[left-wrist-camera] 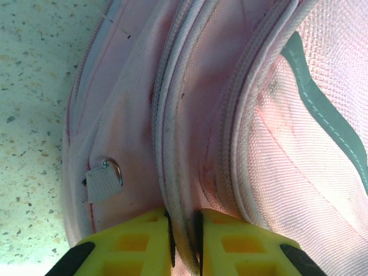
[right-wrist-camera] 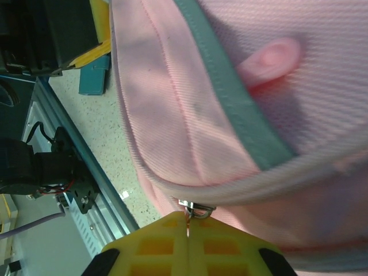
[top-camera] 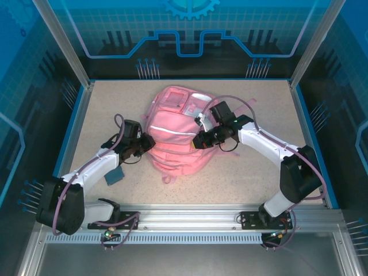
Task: Pack the student bag
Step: Unzip the student bag at the top-center of the table.
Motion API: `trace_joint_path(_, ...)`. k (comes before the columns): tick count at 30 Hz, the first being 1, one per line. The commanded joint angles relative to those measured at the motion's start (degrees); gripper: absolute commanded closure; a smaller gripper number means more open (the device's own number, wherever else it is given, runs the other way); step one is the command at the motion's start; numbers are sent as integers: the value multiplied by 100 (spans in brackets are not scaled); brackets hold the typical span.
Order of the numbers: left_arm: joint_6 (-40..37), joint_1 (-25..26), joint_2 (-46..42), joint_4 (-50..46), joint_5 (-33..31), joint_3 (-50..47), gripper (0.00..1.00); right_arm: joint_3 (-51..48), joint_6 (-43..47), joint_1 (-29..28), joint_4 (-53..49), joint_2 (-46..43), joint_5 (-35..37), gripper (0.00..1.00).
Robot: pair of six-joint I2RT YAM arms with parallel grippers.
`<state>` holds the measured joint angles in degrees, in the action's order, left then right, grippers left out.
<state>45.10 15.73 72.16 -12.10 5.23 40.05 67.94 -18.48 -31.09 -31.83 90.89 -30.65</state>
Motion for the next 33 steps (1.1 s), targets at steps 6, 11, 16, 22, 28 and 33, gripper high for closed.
trace_joint_path(6, -598, 234, -492, -765, -56, 530, 57, 286, -453, 33, 245, -3, -417, 100)
trace_joint_path(11, -1072, 617, -1019, -885, -110, 563, 49, 367, -807, 33, 462, 157, -688, 100)
trace_joint_path(16, -1735, 1334, -1041, -583, -166, 695, 48, 412, -1227, 42, 524, 310, -637, 100)
trace_joint_path(22, -2490, 2191, -391, -296, -358, 1052, 48, 386, -1698, 46, 701, 376, -861, 100)
trace_joint_path(28, -3102, 2516, 144, 132, -502, 1154, 58, 317, -2057, 90, 879, 427, -1149, 100)
trace_joint_path(33, -3541, 2526, 218, 465, -574, 1054, 66, 255, -2192, 169, 947, 438, -1296, 100)
